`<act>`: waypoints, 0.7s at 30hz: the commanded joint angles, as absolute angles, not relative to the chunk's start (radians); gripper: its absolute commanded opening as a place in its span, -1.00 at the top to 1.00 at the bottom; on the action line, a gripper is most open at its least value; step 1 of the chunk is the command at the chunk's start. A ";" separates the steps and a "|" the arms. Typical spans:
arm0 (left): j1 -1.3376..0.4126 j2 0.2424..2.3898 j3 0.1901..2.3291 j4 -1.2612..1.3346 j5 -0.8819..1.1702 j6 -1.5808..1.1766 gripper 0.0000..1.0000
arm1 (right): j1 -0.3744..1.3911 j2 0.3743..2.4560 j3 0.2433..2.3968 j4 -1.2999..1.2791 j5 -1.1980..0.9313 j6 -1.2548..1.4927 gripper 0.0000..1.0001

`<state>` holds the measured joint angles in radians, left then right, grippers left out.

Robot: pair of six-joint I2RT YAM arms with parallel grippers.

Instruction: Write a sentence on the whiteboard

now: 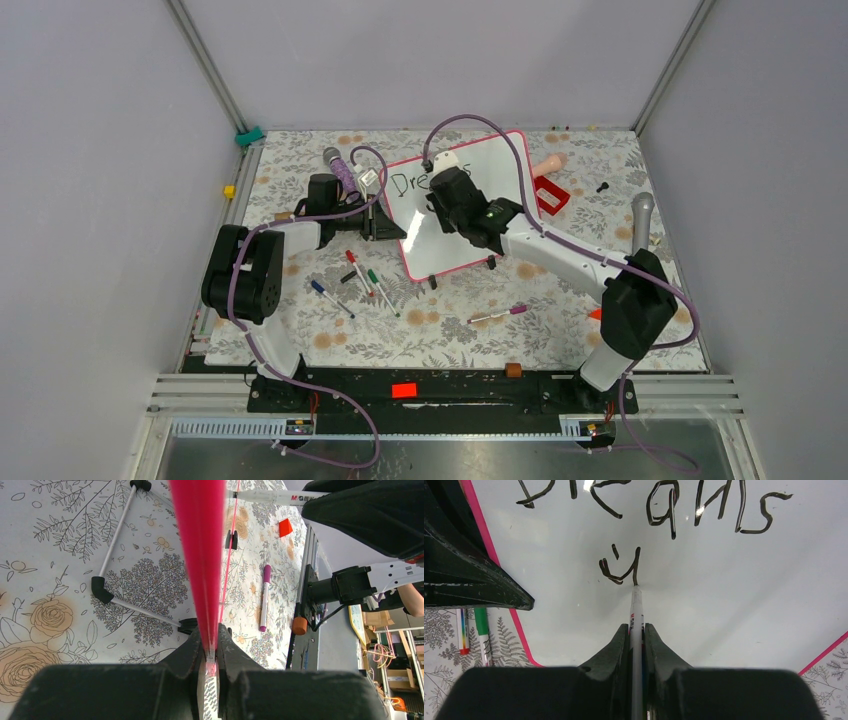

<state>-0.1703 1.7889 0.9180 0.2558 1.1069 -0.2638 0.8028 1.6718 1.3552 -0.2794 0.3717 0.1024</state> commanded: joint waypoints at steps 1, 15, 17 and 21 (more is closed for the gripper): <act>-0.186 1.841 0.919 0.209 0.928 -0.210 1.00 | 0.791 1.667 1.340 -0.283 0.389 0.115 1.00; -0.187 1.842 0.920 0.209 0.928 -0.209 1.00 | 0.753 1.747 1.503 -0.326 0.399 0.092 1.00; -0.187 1.842 0.920 0.209 0.928 -0.209 1.00 | 0.752 1.748 1.510 -0.326 0.397 0.090 1.00; -0.186 1.841 0.920 0.208 0.929 -0.209 1.00 | 0.748 1.745 1.517 -0.329 0.396 0.088 1.00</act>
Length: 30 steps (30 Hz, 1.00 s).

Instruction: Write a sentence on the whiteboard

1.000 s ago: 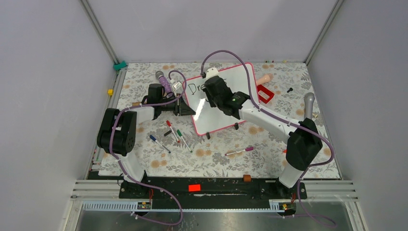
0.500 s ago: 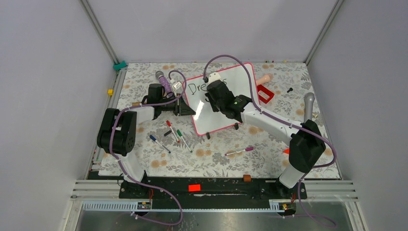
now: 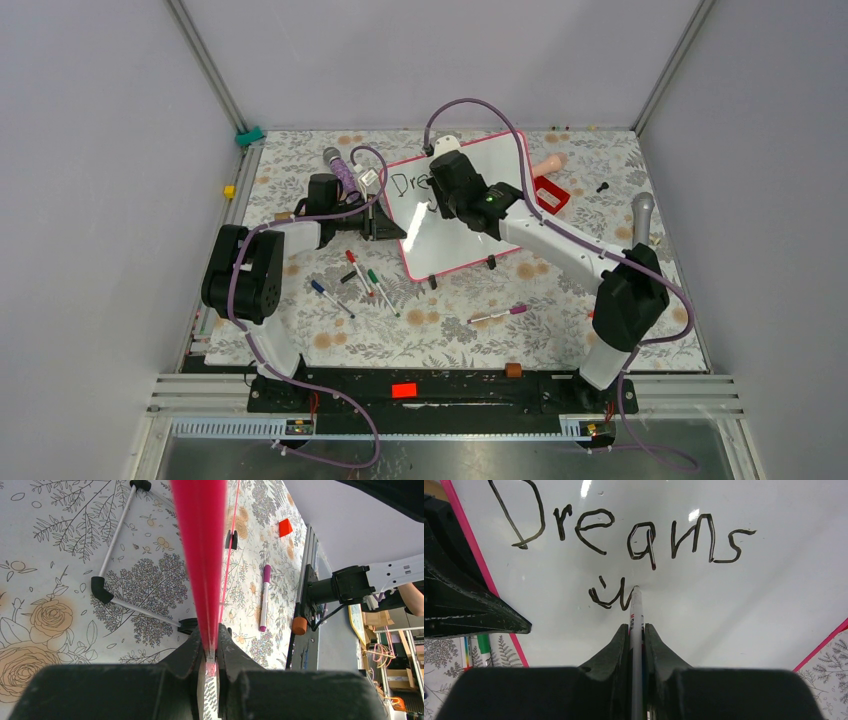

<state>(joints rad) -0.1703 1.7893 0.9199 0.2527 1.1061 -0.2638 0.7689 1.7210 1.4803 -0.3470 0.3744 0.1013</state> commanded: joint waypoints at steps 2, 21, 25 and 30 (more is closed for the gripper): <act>-0.187 1.842 0.920 0.209 0.929 -0.209 1.00 | 0.747 1.733 1.513 -0.329 0.389 0.087 1.00; -0.187 1.842 0.919 0.209 0.932 -0.209 1.00 | 0.747 1.547 1.314 -0.247 0.375 0.109 1.00; -0.186 1.844 0.921 0.210 0.936 -0.209 1.00 | 0.748 1.551 1.314 -0.236 0.385 0.105 1.00; -0.187 1.844 0.920 0.209 0.939 -0.209 1.00 | 0.747 1.578 1.332 -0.237 0.391 0.103 1.00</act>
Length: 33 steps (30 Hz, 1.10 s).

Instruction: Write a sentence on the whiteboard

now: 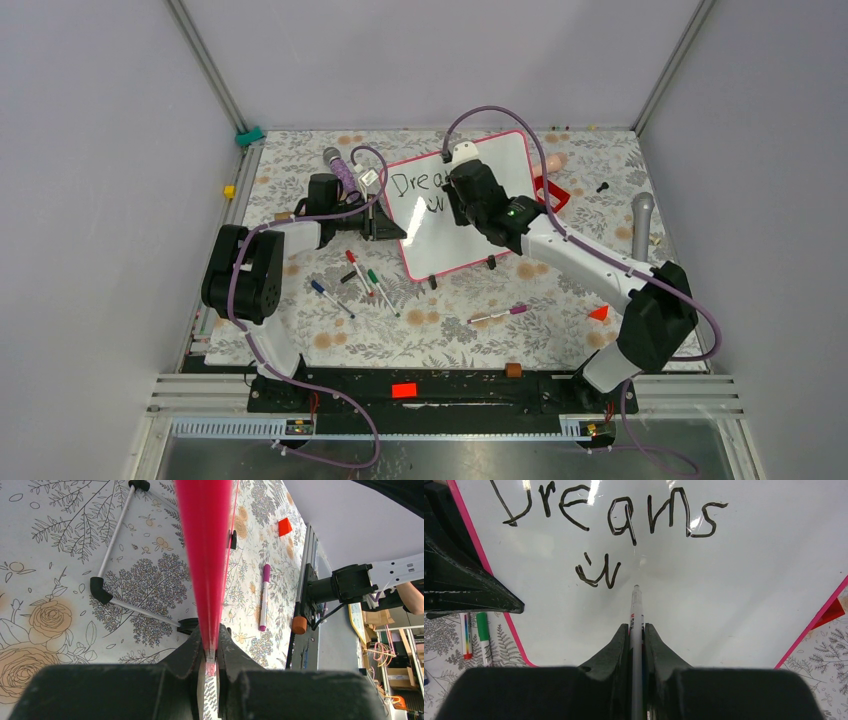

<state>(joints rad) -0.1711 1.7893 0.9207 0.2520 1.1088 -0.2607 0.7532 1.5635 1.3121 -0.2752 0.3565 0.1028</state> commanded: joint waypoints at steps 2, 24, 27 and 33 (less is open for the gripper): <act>-0.186 1.844 0.920 0.209 0.938 -0.209 1.00 | 0.746 1.588 1.339 -0.237 0.402 0.105 1.00; -0.186 1.847 0.922 0.205 0.938 -0.209 1.00 | 0.732 1.658 1.417 -0.233 0.426 0.102 1.00; -0.186 1.847 0.923 0.205 0.938 -0.209 1.00 | 0.733 1.675 1.432 -0.241 0.399 0.103 1.00; -0.187 1.847 0.924 0.202 0.936 -0.209 1.00 | 0.732 1.687 1.442 -0.279 0.341 0.107 1.00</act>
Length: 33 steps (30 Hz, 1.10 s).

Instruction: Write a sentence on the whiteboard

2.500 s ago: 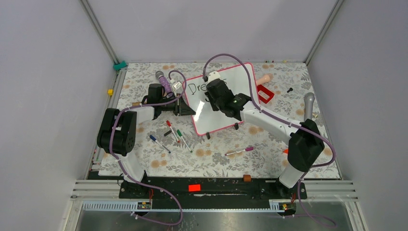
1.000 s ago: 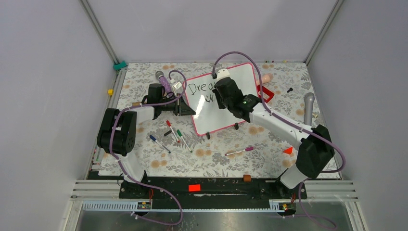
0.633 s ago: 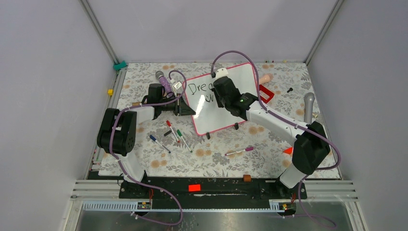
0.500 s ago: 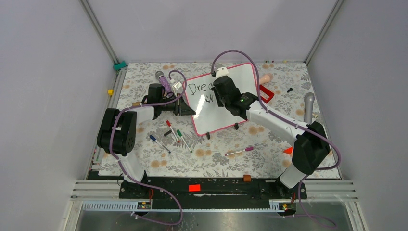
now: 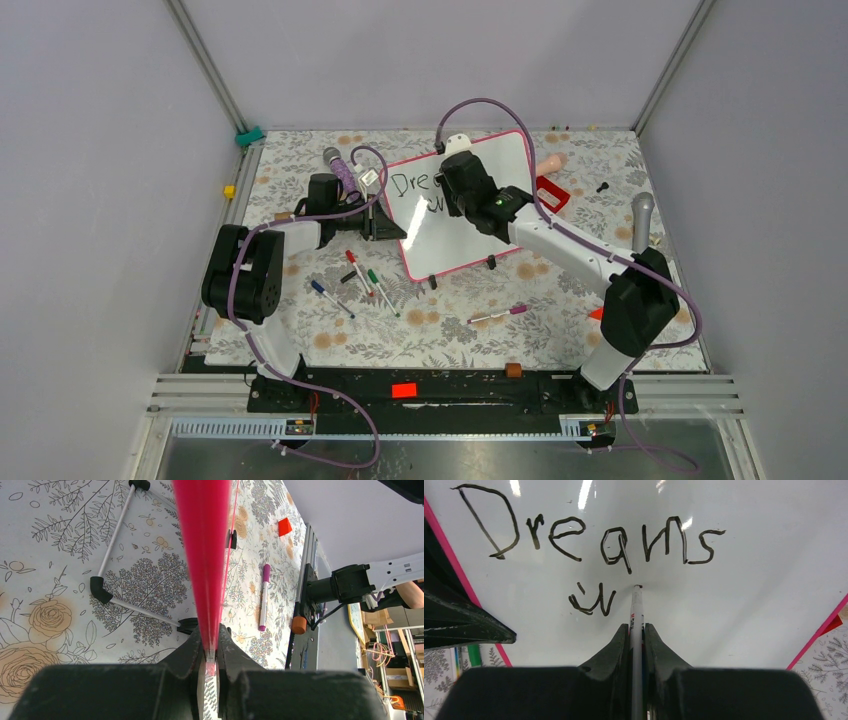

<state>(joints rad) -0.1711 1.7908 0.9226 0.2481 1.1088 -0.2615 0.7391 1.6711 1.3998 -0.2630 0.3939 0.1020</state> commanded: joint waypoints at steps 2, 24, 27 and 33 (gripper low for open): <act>-0.187 1.847 0.923 0.203 0.937 -0.209 1.00 | 0.733 1.679 1.425 -0.278 0.329 0.112 1.00; -0.187 1.846 0.923 0.203 0.937 -0.207 1.00 | 0.715 1.642 1.382 -0.299 0.433 0.104 1.00; -0.186 1.847 0.923 0.203 0.936 -0.207 1.00 | 0.705 1.652 1.403 -0.299 0.423 0.104 1.00; -0.187 1.847 0.923 0.203 0.933 -0.207 1.00 | 0.703 1.674 1.448 -0.299 0.395 0.105 1.00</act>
<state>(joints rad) -0.1711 1.7912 0.9234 0.2470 1.1095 -0.2604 0.7128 1.6562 1.3853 -0.3111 0.3813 0.1089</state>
